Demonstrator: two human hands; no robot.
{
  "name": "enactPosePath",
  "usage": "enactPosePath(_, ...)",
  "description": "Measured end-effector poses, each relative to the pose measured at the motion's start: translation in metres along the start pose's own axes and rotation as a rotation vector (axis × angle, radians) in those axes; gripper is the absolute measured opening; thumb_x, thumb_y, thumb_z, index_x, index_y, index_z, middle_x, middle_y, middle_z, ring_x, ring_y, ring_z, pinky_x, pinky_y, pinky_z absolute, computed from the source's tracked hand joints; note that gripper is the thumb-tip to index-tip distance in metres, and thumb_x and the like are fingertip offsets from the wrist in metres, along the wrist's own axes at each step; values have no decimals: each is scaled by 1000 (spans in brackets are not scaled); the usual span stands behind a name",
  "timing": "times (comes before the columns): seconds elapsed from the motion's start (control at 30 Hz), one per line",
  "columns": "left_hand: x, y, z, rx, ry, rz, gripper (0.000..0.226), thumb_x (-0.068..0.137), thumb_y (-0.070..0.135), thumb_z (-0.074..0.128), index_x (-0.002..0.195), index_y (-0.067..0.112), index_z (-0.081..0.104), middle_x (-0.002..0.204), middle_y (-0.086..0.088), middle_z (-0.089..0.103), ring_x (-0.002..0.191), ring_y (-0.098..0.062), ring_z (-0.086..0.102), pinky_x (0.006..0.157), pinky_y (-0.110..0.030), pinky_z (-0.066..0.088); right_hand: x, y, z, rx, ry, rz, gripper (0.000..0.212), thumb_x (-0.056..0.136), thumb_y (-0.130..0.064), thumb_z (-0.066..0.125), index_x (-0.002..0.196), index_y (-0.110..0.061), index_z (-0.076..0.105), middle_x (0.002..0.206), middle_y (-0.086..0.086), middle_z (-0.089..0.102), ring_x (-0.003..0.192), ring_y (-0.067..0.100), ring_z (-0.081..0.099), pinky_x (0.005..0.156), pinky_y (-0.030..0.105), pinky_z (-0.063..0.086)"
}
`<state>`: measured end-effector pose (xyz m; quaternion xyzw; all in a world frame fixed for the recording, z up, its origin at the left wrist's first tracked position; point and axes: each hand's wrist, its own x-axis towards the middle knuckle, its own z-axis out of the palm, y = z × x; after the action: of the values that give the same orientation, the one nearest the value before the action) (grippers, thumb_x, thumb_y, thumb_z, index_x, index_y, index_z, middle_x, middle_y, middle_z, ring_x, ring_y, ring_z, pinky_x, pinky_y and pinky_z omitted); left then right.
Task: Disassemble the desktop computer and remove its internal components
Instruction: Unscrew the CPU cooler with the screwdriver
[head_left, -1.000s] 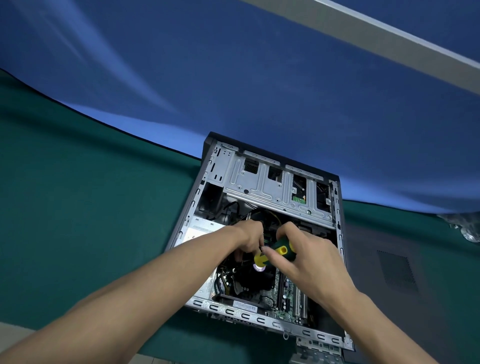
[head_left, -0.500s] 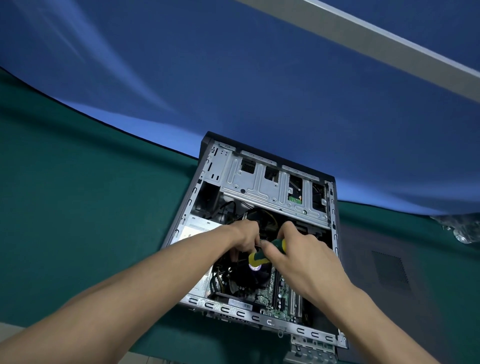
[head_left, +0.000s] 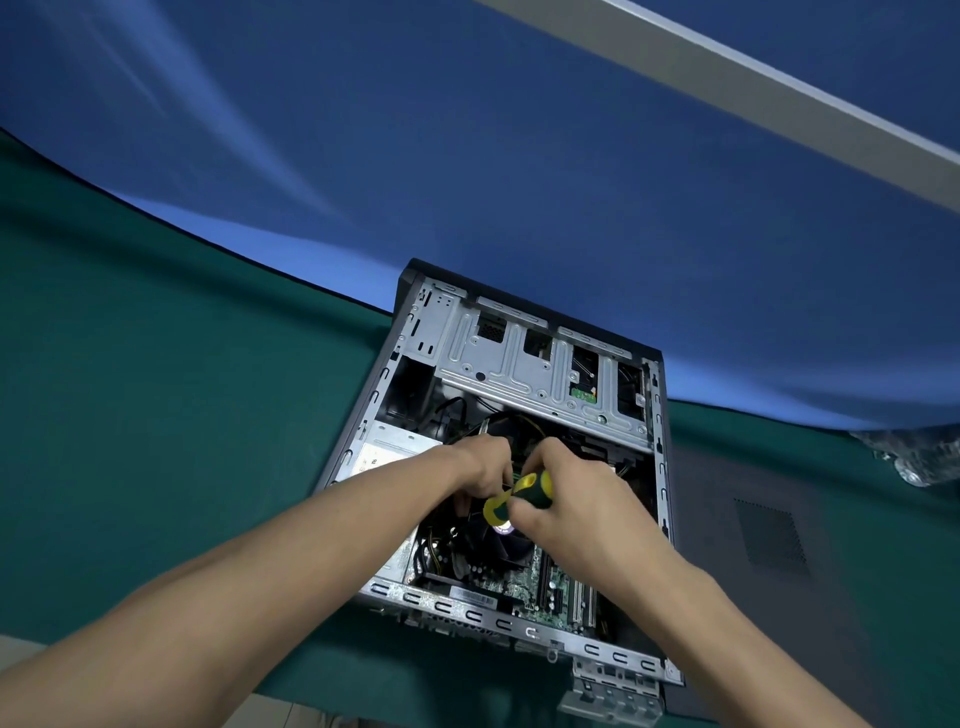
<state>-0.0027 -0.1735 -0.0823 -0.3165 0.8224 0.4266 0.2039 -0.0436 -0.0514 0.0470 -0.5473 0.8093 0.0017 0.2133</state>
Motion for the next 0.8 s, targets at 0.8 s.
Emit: enactPosePath(0.8, -1, -1, 3, -44, 14, -25, 31, 86, 10, 66, 117, 9, 64, 89, -6, 59, 44, -22, 56, 57, -33, 55, -16, 14, 5, 53, 45, -23, 26, 93, -52, 43, 96, -26, 44, 77, -7, 55, 70, 17, 52, 58, 33, 34)
